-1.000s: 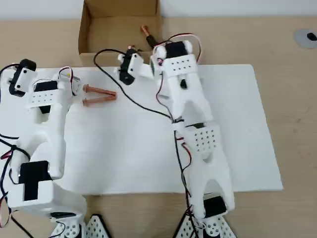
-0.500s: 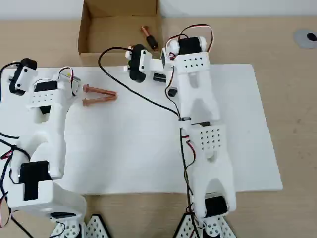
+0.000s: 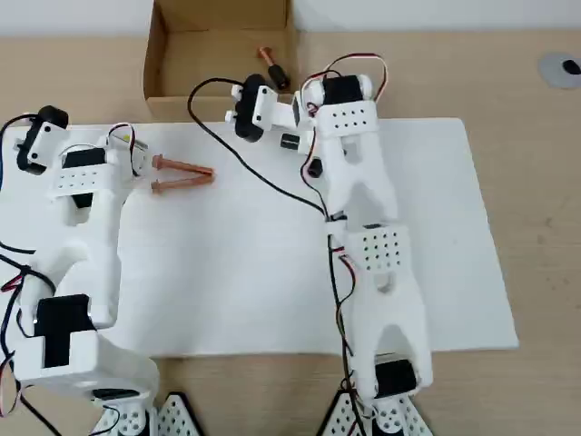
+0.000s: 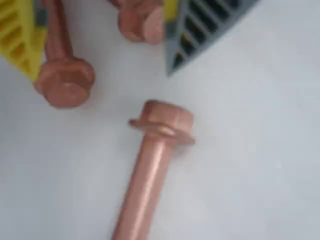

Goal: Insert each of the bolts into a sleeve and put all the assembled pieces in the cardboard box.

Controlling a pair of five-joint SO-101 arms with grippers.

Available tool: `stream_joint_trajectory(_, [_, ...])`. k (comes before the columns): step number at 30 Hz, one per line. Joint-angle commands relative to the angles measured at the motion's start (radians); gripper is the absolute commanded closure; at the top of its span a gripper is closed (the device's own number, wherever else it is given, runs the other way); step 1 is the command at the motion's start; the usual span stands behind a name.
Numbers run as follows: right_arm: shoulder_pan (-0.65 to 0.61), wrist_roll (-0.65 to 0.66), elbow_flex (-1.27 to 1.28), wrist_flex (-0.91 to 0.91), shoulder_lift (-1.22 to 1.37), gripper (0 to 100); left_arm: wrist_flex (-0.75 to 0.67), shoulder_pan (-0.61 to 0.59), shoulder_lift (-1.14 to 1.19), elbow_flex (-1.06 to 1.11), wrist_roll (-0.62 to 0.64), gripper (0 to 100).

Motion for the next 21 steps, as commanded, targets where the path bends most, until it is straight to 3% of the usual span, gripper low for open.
stream_joint_trajectory(1, [-0.015, -0.011, -0.042, -0.032, 0.002, 73.0, -0.011, -0.003, -0.005, -0.003, -0.009, 82])
stream_joint_trajectory(21, [-0.042, -0.018, -0.042, -0.123, 0.110, 72.9, -0.012, -0.002, -0.002, -0.003, -0.009, 82])
